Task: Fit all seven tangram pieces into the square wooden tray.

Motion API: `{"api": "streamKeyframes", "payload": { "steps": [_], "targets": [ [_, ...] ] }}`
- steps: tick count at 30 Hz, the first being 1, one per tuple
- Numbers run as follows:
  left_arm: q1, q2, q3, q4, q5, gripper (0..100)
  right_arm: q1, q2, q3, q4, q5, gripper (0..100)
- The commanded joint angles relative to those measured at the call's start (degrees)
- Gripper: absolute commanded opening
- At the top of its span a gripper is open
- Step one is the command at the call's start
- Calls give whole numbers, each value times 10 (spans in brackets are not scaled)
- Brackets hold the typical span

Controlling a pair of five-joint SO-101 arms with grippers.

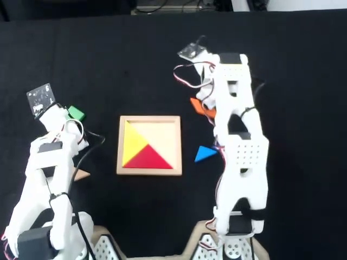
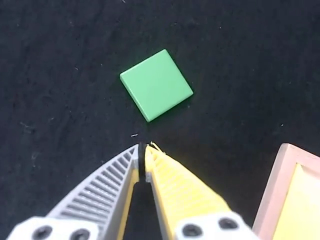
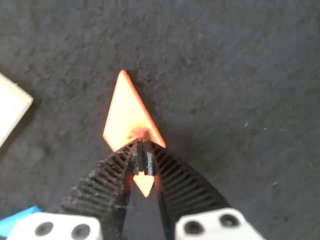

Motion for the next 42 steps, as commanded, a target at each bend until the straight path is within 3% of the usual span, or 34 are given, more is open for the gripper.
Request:
{"api": "streamKeyframes", "payload": {
  "steps": [1, 7, 11, 14, 17, 20, 22, 25, 27, 31, 32, 35, 37, 40, 42],
  "targets": [
    [7, -2, -28, -5, 2, 30, -8, 23, -89, 0, 2, 11],
    [7, -2, -28, -5, 2, 30, 11, 115, -217, -62, -28, 11],
    [7, -2, -29, -5, 2, 30, 47, 159, -332, -76, -105, 11],
    [8, -2, -29, -5, 2, 30, 73, 175, -435, -33, -158, 11],
    [16, -2, -29, -6, 1, 30, 71, 184, -548, 77, -126, 11],
    [26, -2, -27, -6, 0, 30, 54, 155, -539, 168, -49, 20],
    [25, -2, -27, -6, 0, 30, 56, 146, -510, 180, -30, 93],
    [25, -2, -27, -6, 0, 30, 89, 146, -497, 175, -59, 309],
    [24, -2, -26, -6, 0, 30, 103, 149, -495, 178, -55, 396],
    [25, -2, -26, -6, 0, 30, 118, 148, -495, 178, -27, 342],
    [25, -2, -26, -6, 0, 30, 120, 147, -499, 179, -26, 290],
    [25, -2, -26, -6, 0, 30, 124, 146, -515, 178, -27, 0],
    [25, -2, -26, -6, 0, 30, 122, 146, -522, 179, -28, 54],
    [25, -2, -27, -6, 0, 30, 108, 144, -528, 180, -32, 21],
    [25, -2, -27, -7, 0, 30, 105, 143, -526, 181, -63, 130]
  ]
}}
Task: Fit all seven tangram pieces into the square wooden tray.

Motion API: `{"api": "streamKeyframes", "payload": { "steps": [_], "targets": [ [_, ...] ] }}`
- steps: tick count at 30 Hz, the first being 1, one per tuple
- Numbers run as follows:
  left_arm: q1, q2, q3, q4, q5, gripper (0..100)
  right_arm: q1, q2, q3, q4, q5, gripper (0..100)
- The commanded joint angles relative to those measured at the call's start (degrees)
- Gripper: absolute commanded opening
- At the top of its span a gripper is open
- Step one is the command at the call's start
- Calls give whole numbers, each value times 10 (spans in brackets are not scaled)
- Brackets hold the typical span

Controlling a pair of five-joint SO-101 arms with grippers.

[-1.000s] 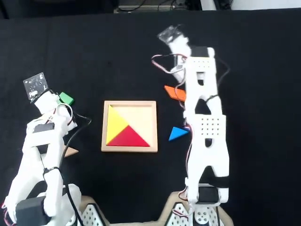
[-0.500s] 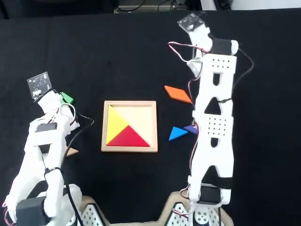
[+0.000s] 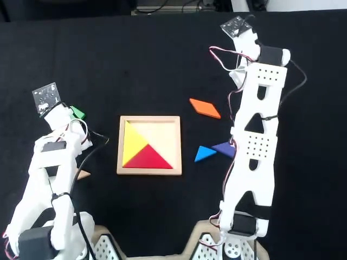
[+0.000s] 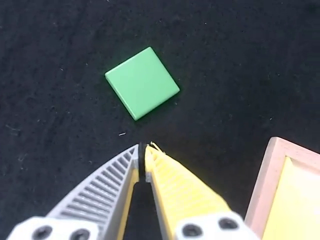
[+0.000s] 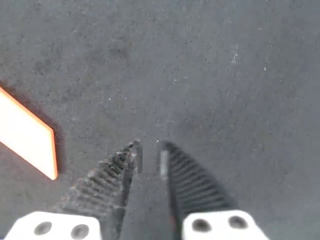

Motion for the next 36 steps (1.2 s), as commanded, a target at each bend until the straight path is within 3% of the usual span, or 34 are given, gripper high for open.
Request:
{"api": "streamKeyframes", "payload": {
  "steps": [1, 4, 5, 7, 8, 10, 12, 16, 22, 26, 31, 36],
  "targets": [
    [5, -2, -27, -7, 0, 30, -8, -38, -34, 19, -51, 217],
    [5, -2, -27, -7, 0, 30, -11, -37, -29, 20, -69, 382],
    [5, -2, -27, -7, 0, 30, -11, -37, -27, 20, -40, 320],
    [5, -2, -27, -7, 0, 30, -19, -34, -20, 18, 55, 24],
    [5, -2, -27, -8, 0, 30, -31, -33, -13, 19, 62, 16],
    [5, -2, -27, -8, 0, 30, -42, -37, 6, 19, 19, 174],
    [6, -2, -28, -9, -11, 30, -51, -38, 4, 19, -24, 223],
    [7, -2, -27, -9, -19, 30, -70, -39, 11, 21, -40, 184],
    [7, -2, -28, -9, -20, 30, -81, -109, 121, 21, -44, 9],
    [7, -2, -29, -10, -20, 30, -87, -221, 227, 20, -88, 46],
    [7, -2, -29, -10, -21, 30, -123, -366, 420, 19, -90, 57],
    [7, -2, -27, -10, -23, 30, -174, -492, 688, -40, 86, 57]
  ]
}}
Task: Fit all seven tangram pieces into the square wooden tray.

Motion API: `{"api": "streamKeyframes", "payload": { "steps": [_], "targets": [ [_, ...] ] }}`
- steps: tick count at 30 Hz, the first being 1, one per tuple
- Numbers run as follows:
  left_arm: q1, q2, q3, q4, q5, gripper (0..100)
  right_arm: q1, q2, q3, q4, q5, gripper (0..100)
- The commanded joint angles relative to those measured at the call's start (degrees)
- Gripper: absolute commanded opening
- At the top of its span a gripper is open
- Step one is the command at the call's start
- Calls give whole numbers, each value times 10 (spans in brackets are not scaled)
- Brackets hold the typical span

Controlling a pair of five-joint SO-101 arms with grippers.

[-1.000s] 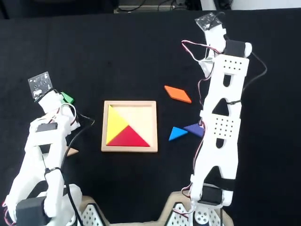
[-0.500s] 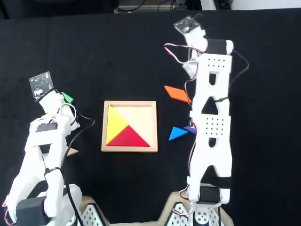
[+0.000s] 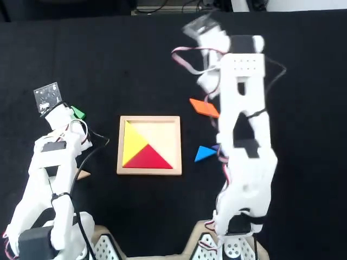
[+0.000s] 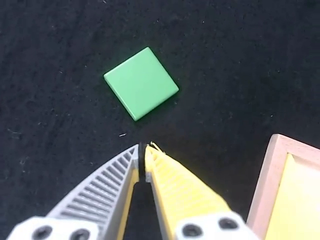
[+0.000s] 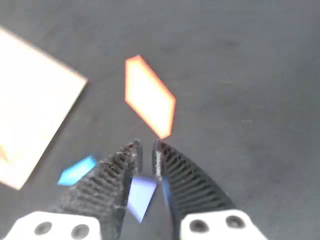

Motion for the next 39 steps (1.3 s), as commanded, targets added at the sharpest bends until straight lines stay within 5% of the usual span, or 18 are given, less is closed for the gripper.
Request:
{"api": "streamKeyframes", "payload": {
  "steps": [1, 5, 11, 18, 39],
  "targets": [
    [7, -2, -26, -10, -6, 30, -24, -115, 197, -84, 113, 57],
    [7, -2, -26, -10, -6, 30, -10, -176, 368, -267, 150, 71],
    [8, -2, -27, -10, -6, 30, 13, -175, 449, -373, 201, 301],
    [18, -2, -25, -10, -7, 30, 18, -107, 405, -381, 227, 139],
    [19, -2, -26, -10, -7, 30, 4, -87, 359, -394, 229, 181]
  ]
}}
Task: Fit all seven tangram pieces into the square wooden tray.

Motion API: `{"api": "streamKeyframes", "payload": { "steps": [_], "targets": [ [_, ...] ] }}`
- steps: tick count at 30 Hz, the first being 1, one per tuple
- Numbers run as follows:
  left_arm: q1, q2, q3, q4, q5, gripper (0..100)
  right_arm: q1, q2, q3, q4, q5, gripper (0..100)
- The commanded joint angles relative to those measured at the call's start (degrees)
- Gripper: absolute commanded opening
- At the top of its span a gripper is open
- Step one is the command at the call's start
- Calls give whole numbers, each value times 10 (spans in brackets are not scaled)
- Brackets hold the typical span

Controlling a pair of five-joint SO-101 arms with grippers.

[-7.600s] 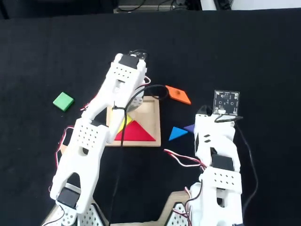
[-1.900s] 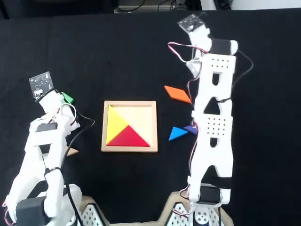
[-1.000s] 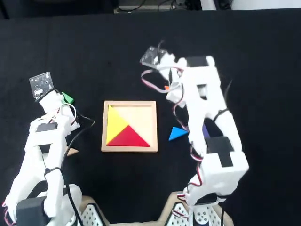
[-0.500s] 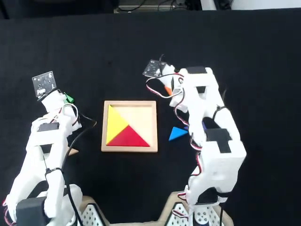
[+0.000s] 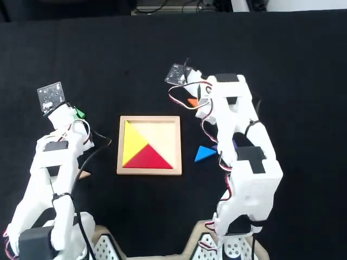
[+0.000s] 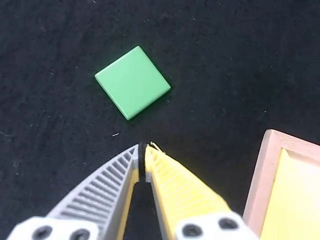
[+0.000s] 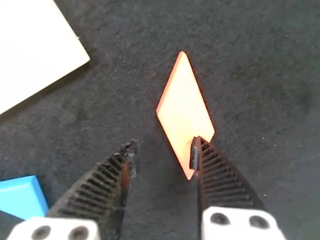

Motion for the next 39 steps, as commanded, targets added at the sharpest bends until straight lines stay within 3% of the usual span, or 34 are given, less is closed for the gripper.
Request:
{"api": "streamKeyframes", "payload": {
  "steps": [1, 18, 23, 26, 35, 39],
  "targets": [
    [7, -2, -26, -10, -3, 30, -8, -31, -29, -18, 16, 181],
    [7, -2, -26, -10, -3, 30, -7, 97, -91, -30, 95, 178],
    [7, -2, -26, -10, -3, 30, 2, 117, -117, -29, 105, 5],
    [7, -2, -26, -10, -3, 30, 5, 114, -140, -22, 92, 22],
    [7, -2, -26, -10, -3, 30, 7, 46, -236, 186, 61, 11],
    [9, -2, -26, -10, -3, 30, 25, 29, -270, 295, -46, 11]
  ]
}}
